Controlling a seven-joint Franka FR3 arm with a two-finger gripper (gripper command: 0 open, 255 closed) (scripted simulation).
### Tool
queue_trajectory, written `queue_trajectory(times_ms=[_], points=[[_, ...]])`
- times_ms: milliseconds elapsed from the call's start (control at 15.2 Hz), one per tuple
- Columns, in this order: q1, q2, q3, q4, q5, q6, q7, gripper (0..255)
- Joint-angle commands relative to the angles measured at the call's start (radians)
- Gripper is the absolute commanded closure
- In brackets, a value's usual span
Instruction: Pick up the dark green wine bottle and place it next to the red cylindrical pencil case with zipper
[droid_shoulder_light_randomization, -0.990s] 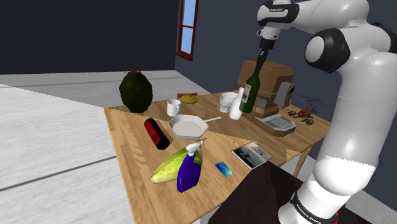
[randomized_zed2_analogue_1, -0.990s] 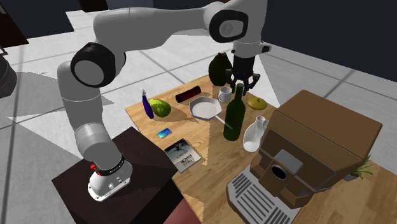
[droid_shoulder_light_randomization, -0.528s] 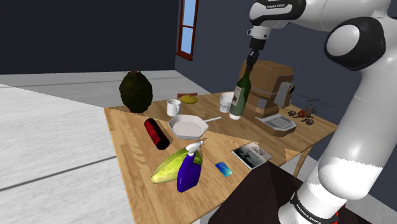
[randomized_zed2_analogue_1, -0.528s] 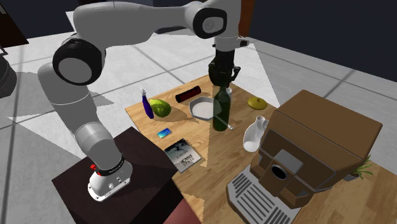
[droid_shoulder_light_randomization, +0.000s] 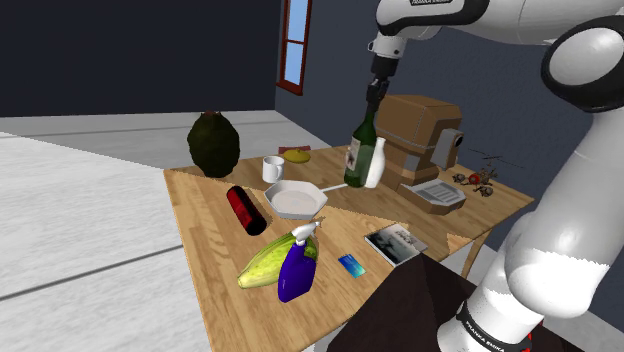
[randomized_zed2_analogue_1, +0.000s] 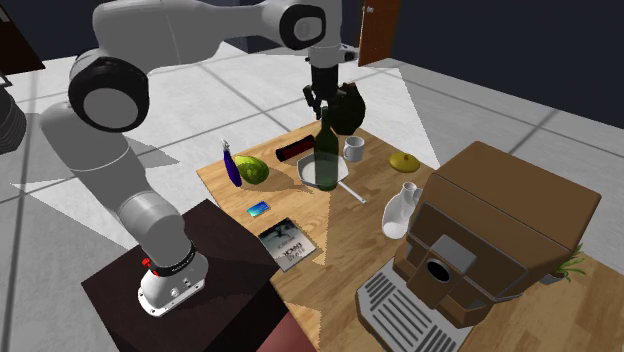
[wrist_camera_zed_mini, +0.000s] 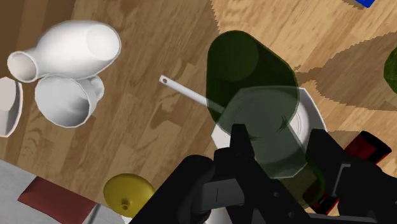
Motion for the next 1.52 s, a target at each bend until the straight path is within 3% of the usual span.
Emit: queue_trajectory(times_ms=[0,726,1452], points=[[0.024,-0.019,0.025,-0.020,-0.010,0.002,0.052,255],[0.149,-0.019,0.163,-0.019,-0.018,-0.007,0.315,255],[0.269,0.106,0.280,0.136,-0.008,-0.048,0.551,255]])
